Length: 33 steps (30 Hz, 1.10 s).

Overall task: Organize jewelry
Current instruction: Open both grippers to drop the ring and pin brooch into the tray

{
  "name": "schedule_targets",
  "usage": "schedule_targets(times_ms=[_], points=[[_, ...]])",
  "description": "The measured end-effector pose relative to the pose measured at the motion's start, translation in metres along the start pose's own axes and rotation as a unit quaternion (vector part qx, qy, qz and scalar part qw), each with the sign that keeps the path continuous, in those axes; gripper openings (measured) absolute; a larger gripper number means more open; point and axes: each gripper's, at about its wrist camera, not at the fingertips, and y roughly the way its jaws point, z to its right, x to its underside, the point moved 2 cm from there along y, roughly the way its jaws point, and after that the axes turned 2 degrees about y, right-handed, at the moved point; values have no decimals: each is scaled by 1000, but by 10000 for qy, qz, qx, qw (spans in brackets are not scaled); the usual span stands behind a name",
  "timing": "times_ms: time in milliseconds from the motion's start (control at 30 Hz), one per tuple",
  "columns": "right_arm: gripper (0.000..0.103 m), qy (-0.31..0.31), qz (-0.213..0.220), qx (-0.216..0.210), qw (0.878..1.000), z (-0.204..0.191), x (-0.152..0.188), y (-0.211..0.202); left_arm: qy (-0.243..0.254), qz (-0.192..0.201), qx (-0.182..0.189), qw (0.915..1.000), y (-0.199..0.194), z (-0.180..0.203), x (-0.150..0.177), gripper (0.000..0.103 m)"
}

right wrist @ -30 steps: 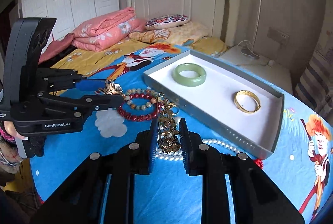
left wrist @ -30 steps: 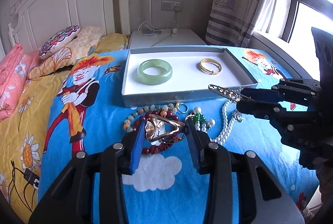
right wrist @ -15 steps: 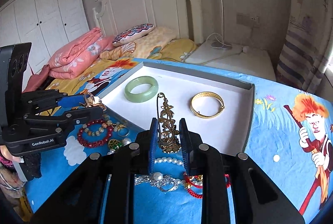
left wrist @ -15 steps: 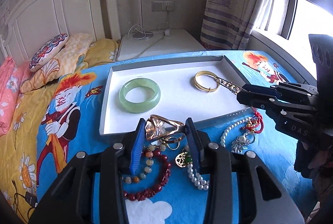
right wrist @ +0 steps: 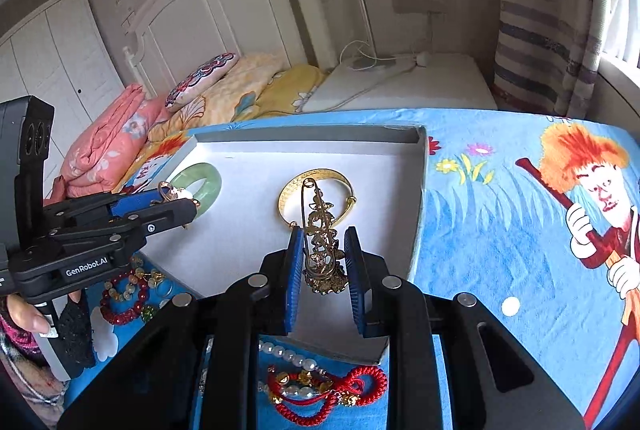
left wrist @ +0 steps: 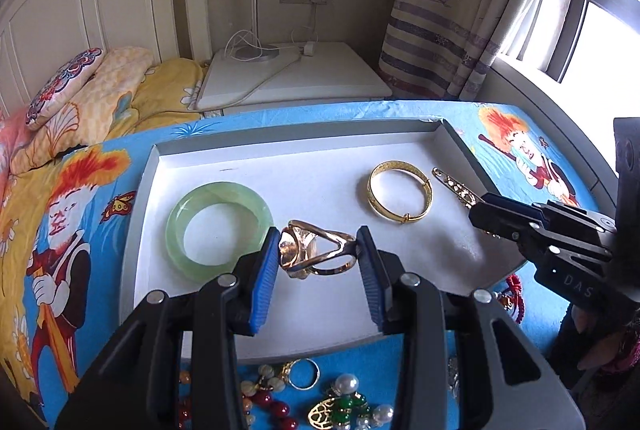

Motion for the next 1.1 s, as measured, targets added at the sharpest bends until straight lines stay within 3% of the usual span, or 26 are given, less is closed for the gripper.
schedule_targets(times_ms=[100, 167, 233, 300, 400, 467, 533, 633, 867, 1100], points=[[23, 59, -61, -18, 10000, 4, 0, 4, 19, -99, -83, 9999, 13, 1, -2, 39], [25, 19, -148, -33, 9999, 1, 0, 7, 0, -185, -91, 9998, 19, -2, -2, 45], [49, -46, -176, -39, 9998, -2, -1, 7, 56, -197, -27, 9998, 19, -2, 0, 60], [51, -164, -130, -24, 9998, -7, 0, 4, 177, -241, -209, 9993, 17, -1, 3, 69], [48, -209, -287, 67, 9993, -9, 6, 7, 332, -338, -342, 9983, 14, 0, 12, 70], [48, -305, -333, 195, 9988, -13, 9, 7, 209, -644, -221, 9975, 18, -2, 22, 70], [49, -508, -430, 414, 9969, -22, 14, 8, -277, -589, 23, 9979, 16, -13, 29, 69], [49, -839, -473, 672, 9931, -32, 23, 8, -327, -455, -165, 9983, 7, -13, 40, 68], [49, -1066, -565, 491, 9915, -47, 48, -12, -547, -321, -311, 9975, -30, -4, 82, 68], [49, -1120, -527, 458, 9913, -65, 95, -56, -507, -204, -320, 9980, -74, 20, 134, 68]])
